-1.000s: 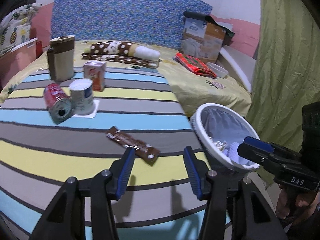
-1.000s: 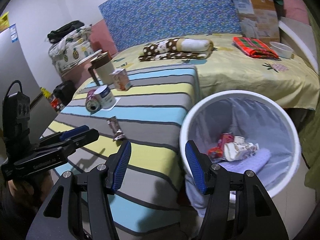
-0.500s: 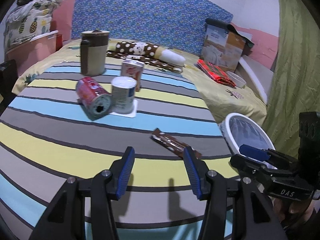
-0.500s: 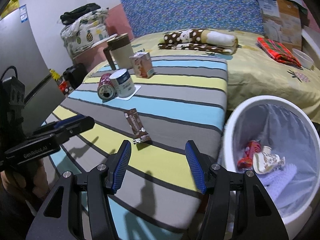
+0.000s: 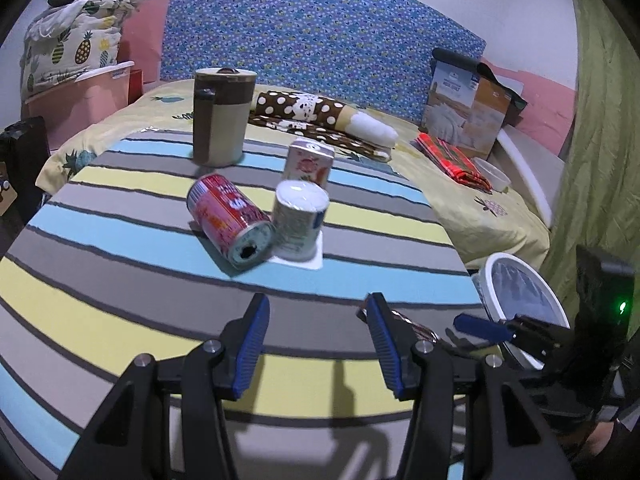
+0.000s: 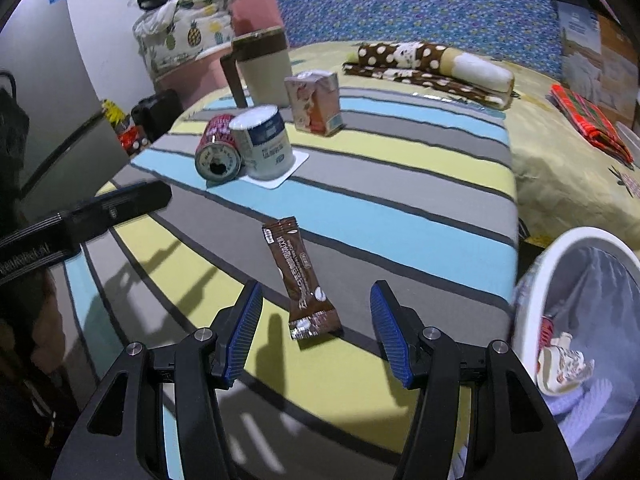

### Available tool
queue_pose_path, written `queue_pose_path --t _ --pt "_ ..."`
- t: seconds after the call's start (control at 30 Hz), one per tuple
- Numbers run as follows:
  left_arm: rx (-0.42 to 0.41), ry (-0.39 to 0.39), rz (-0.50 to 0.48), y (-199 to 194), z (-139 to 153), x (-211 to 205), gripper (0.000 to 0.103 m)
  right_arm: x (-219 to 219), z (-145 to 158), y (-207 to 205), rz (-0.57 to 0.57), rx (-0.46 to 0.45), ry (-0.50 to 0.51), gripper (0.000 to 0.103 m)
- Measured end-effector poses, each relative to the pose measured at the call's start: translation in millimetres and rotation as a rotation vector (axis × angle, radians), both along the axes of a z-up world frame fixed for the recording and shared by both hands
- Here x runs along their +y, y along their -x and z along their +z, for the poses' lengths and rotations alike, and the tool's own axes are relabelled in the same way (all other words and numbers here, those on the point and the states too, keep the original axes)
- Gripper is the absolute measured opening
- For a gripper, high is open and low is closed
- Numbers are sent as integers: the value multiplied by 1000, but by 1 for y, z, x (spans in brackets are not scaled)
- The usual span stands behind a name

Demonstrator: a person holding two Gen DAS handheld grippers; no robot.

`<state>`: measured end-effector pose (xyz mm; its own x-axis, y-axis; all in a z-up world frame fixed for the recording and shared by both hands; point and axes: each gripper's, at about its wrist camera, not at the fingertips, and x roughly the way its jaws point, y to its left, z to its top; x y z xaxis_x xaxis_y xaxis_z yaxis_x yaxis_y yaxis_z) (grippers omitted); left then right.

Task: Collect trash
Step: 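Grasp the white lidded cup with the left tool while the right tool grasps the chocolate snack stick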

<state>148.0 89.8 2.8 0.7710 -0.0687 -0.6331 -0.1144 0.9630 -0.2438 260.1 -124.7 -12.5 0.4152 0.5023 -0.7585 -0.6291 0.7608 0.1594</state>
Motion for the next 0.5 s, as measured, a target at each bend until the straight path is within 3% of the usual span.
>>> queue_pose_path --t 0.07,0.17,0.27,0.37,0.4,0.5 --pt "1 -3 0 -4 0 3 53 5 -3 -1 8 4 20 58" --pt "3 -11 -6 -11 -1 4 53 11 -7 -1 27 10 52 50" --pt "7 -15 -11 -19 -2 5 53 13 -5 1 36 -8 75 27" --pt "9 -19 -19 -26 -3 4 54 10 -4 1 33 -11 77 24" --pt "8 -25 -22 -29 -3 3 54 8 -3 2 31 -13 73 17" --pt "-1 -50 -28 -37 0 3 57 4 0 2 17 -17 55 16"
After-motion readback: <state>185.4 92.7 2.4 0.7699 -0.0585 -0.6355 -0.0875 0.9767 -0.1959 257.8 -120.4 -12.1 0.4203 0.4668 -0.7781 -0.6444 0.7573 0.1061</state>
